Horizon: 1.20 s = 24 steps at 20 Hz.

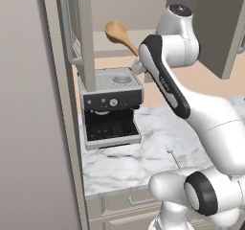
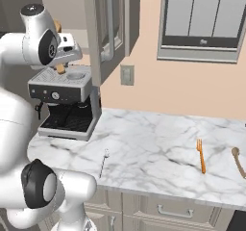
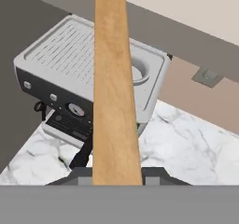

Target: Organize the utensils by type. Pick up the wooden spoons from the counter and place them in the open cabinet. Then pick up the metallic utensils from the counter and place them in the open drawer.

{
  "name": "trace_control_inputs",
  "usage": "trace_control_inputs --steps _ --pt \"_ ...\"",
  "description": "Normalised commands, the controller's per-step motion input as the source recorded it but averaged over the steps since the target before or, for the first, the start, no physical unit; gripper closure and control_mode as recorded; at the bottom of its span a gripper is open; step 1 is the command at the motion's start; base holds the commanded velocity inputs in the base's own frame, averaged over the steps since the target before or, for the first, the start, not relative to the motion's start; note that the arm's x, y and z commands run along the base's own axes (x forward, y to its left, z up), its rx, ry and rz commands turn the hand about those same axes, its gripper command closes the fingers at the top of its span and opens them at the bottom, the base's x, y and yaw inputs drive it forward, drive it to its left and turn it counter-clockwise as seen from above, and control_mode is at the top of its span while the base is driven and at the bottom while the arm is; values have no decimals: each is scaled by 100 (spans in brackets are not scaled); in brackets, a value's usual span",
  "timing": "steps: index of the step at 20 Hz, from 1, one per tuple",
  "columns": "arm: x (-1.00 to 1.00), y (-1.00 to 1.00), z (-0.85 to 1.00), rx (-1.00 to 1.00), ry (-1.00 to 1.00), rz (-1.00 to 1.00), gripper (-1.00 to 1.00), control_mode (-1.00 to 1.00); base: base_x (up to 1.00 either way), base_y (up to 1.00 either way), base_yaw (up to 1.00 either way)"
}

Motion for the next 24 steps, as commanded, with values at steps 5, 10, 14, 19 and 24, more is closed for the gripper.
trace_control_inputs --steps 5,10,14,19,24 --pt "39 0 5 -7 -1 0 100 -100 0 0 0" --pt "44 0 2 -4 -7 0 100 -100 0 0 0" --pt "54 0 8 -4 -1 0 100 -100 0 0 0" --pt "36 0 43 0 3 0 100 -100 0 0 0" --pt "39 0 23 -2 2 1 100 -100 0 0 0"
